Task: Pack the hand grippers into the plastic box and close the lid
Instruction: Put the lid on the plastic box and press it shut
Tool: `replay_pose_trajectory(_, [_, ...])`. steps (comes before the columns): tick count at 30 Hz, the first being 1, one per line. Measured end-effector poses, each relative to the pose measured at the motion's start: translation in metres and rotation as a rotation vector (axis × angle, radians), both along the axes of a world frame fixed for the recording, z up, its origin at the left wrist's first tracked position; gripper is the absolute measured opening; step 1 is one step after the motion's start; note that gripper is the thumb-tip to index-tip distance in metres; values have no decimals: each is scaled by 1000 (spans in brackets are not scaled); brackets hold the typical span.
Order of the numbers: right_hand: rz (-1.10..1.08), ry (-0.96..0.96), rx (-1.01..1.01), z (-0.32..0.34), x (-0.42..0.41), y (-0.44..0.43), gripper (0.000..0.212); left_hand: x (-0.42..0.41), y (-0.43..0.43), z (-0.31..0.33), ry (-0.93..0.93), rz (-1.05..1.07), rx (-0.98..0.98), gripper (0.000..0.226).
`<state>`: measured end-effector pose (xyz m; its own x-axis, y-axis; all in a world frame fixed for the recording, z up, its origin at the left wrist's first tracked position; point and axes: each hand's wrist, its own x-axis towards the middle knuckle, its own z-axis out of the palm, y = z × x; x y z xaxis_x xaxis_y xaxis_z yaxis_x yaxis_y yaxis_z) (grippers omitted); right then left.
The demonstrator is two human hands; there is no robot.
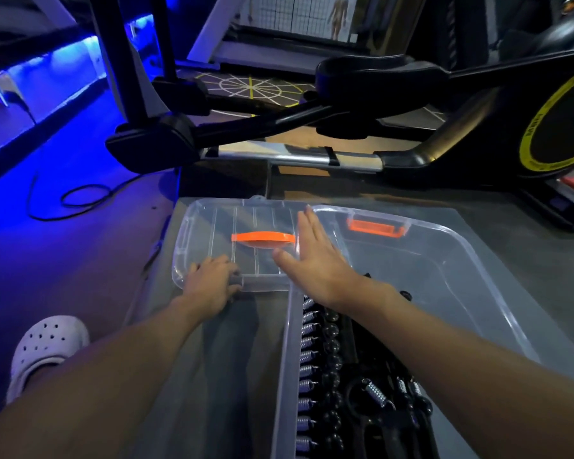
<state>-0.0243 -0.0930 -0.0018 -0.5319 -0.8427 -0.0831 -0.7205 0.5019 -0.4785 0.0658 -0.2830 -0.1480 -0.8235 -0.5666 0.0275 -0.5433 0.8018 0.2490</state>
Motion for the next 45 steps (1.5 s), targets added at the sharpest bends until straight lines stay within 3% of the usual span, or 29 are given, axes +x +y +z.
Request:
replay_pose_trajectory(6, [-13,35,48,2,-1,2,82,22,7,18,189,-19,-12,22])
replay_pose_trajectory(12, [-54,114,73,12,12,21,73,50,17,64,436,226,127,20])
replay_pose_trajectory(16, [-103,133,-94,32,25,49,56,62,38,127,593,281,178,31])
replay_pose_trajectory(19, [-177,-62,-317,66,33,67,42,67,79,178,683,198,218,23])
replay_pose_trajectory(22, [-187,-272,-482,99,45,92,34,71,132,220,627,63,246,24])
replay_pose_trajectory(25, [-229,-281,-565,114,49,121,30,71,184,246,528,-37,191,32])
replay_pose_trajectory(29, [-319,-239,-531,114,46,161,35,62,232,253,453,-106,264,39])
replay_pose_trajectory(33, [-450,-346,-553,105,36,189,42,49,274,247,422,-165,250,45])
replay_pose_trajectory(37, [-553,-589,-600,100,26,208,32,40,286,234,422,-396,338,29])
replay_pose_trajectory(39, [-598,-650,-572,93,17,212,32,44,271,228,449,-397,364,20])
replay_pose_trajectory(43, [-616,-513,-494,72,-2,214,30,70,221,205,229,-334,60,53])
replay_pose_trajectory(45, [-598,-358,-348,63,-8,216,40,81,206,188,84,-323,66,49])
